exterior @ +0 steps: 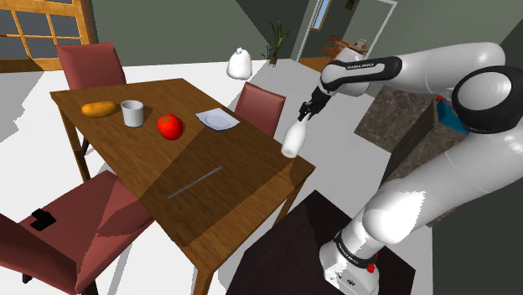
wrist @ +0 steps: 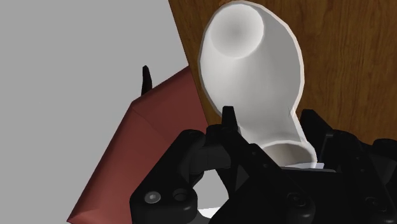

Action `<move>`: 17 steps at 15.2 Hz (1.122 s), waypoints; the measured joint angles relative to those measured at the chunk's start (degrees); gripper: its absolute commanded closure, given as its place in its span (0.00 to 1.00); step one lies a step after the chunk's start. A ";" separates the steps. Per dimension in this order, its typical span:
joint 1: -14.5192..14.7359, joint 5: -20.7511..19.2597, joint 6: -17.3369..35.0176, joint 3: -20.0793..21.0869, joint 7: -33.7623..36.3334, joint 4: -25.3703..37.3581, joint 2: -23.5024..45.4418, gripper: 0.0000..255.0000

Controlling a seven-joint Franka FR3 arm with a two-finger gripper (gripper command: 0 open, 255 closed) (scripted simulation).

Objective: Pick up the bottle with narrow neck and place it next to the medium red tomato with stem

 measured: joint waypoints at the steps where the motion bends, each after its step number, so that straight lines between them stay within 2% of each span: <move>1: -0.05 -0.20 -0.69 0.13 0.21 0.33 -0.39 1.00; 17: -0.04 -1.21 -13.19 1.51 1.92 10.53 -2.90 1.00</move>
